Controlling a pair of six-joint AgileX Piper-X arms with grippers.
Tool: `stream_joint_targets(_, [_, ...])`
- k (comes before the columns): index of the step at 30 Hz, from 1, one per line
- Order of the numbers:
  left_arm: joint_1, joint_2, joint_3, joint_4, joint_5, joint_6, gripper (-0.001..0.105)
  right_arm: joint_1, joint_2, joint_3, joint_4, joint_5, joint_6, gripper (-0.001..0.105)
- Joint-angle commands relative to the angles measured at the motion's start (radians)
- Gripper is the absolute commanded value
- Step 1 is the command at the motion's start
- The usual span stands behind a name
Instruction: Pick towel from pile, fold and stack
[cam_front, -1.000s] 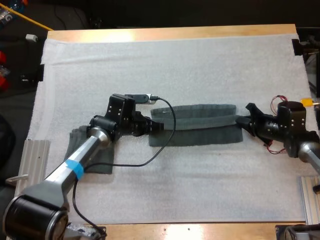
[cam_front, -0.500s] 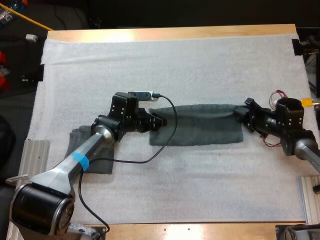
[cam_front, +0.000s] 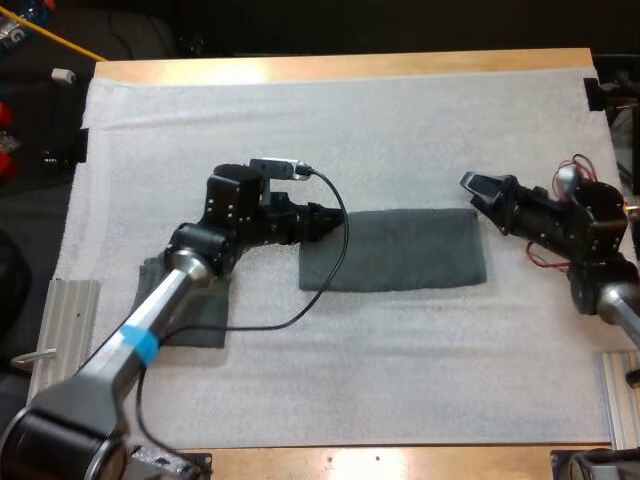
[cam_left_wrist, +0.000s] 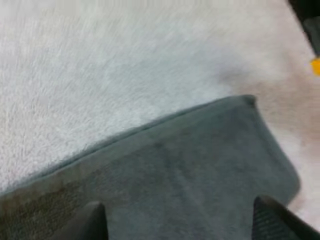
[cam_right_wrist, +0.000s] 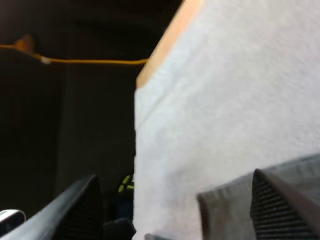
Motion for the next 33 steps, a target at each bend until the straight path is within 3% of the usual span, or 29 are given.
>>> stream_joint_targets(1, [0.000,-0.036,-0.009,0.031,-0.010,0.012,0.059,0.000,-0.028,-0.007,0.016,-0.016,-0.021,0.062])
stream_joint_targets(13, [-0.003,-0.343,-0.009,0.306,-0.027,0.062,0.059,-0.003,-0.311,-0.031,0.483,0.013,-0.295,0.062])
stream_joint_targets(20, [-0.003,-0.503,-0.009,0.453,-0.025,0.062,0.059,-0.003,-0.396,-0.138,0.855,0.061,-0.487,0.062])
stream_joint_targets(27, [-0.003,-0.632,-0.009,0.619,-0.025,0.062,0.059,-0.003,-0.403,-0.284,1.259,0.216,-0.718,0.062])
stream_joint_targets(33, [-0.003,-0.695,-0.009,0.689,-0.025,0.062,0.059,-0.003,-0.399,-0.304,1.344,0.375,-0.809,0.062])
